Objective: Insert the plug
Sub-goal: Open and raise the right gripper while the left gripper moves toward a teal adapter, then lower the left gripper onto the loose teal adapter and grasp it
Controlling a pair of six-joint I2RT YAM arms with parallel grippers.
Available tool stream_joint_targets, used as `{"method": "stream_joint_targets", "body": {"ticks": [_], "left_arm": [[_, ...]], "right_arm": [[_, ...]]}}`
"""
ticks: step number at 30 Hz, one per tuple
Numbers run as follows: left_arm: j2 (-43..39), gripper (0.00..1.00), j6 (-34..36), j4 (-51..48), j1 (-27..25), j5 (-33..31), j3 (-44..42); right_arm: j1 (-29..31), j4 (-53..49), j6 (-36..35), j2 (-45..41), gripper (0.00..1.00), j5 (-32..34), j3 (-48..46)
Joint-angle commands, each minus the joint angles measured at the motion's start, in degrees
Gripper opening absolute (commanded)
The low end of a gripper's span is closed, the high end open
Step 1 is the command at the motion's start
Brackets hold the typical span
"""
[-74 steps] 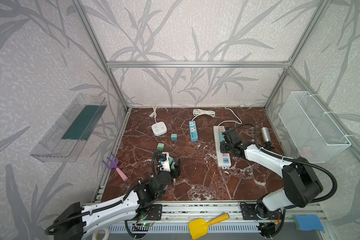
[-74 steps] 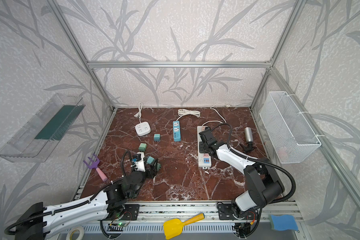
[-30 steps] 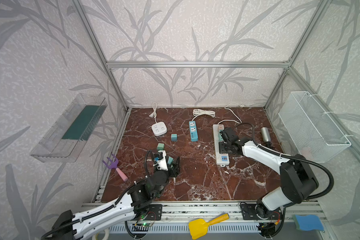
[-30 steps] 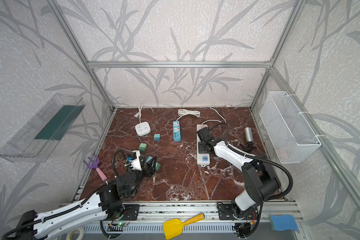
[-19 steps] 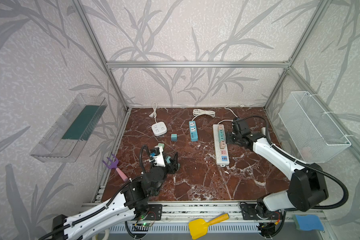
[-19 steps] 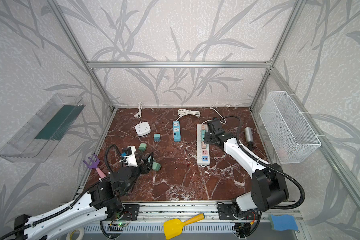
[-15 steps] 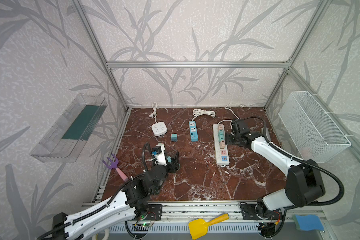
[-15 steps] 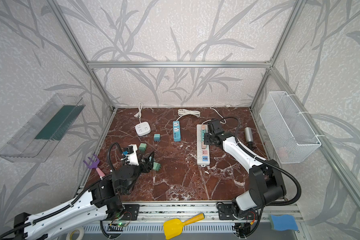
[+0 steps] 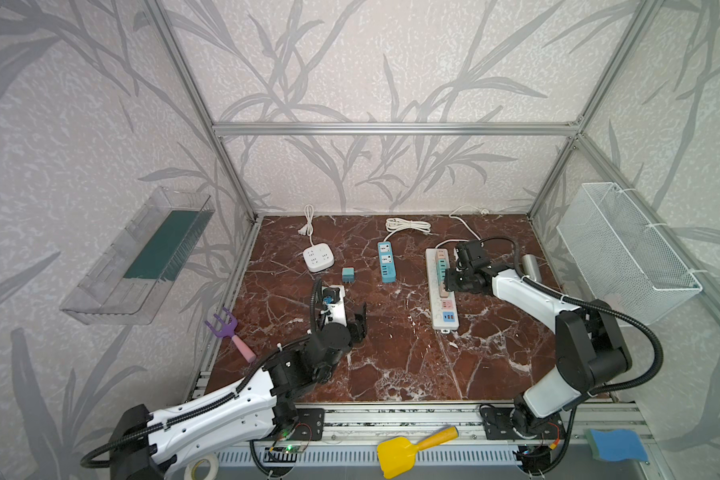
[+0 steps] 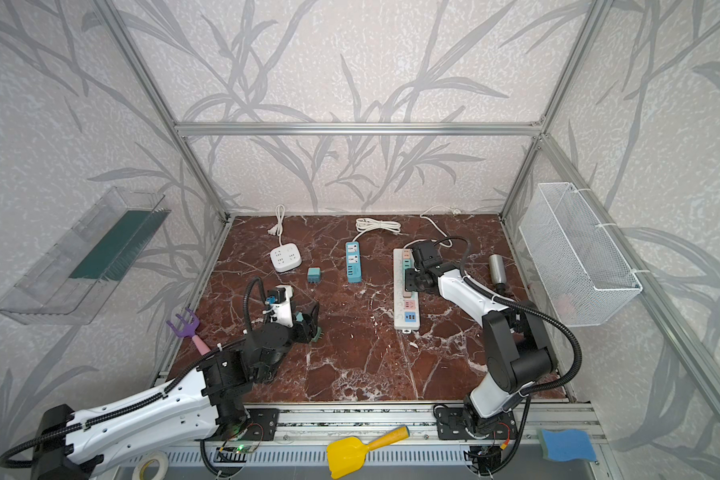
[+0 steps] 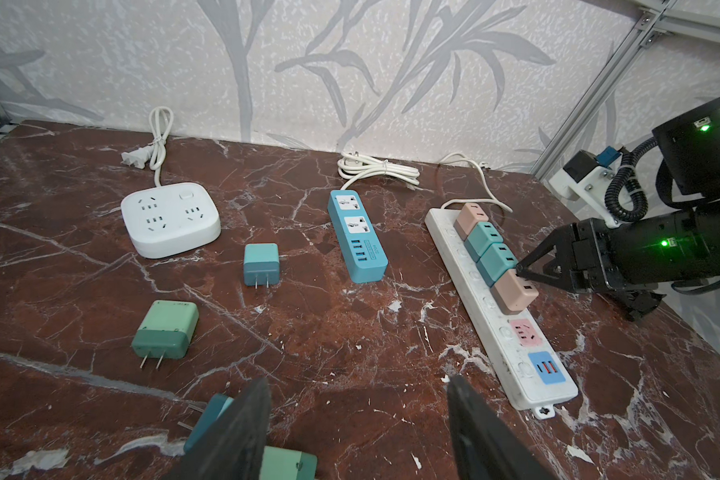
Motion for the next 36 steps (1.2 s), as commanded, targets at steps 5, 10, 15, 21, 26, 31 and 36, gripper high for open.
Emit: {"method": "stream_joint_targets", "body": {"ticks": [5,10,15,21,26,31,36], "left_arm": [[4.52,0.72,-1.01,-3.27,4.65,2.22,6.04],[12.43,0.73,-7.92,-12.35,13.98,12.67,10.00],[19.57,0.73,-6.61,-15.90,14.62,14.21,12.15],[23.35,0.73,-13.37,-19.59,18.34,18.24,13.61],[29.03,0.73,-11.96,-23.55,22.64,21.96,19.89],[36.03,0.73,-6.11,-26.66,27.23,23.18,27.34],[46.58,0.73,0.25,-26.70,32.43,26.55,35.79]], "right_arm": [[-0.21,-3.74,-0.39,-3.87,0.55,-1.55,0.31],[-0.21,-0.01,0.30,-5.66,0.56,-2.50,-2.70],[-0.60,-0.79,0.56,-3.16,0.56,-5.04,-4.19],[-0.74,-1.93,0.48,-7.13,0.59,-6.81,-4.35],[-0.89,-4.08,-0.53,-10.32,0.65,-5.95,-1.56],[-2.68,-5.09,-1.76,-10.92,0.67,-7.00,1.13],[-3.93,-1.54,-2.93,-10.25,0.68,-9.42,-0.31]]}}
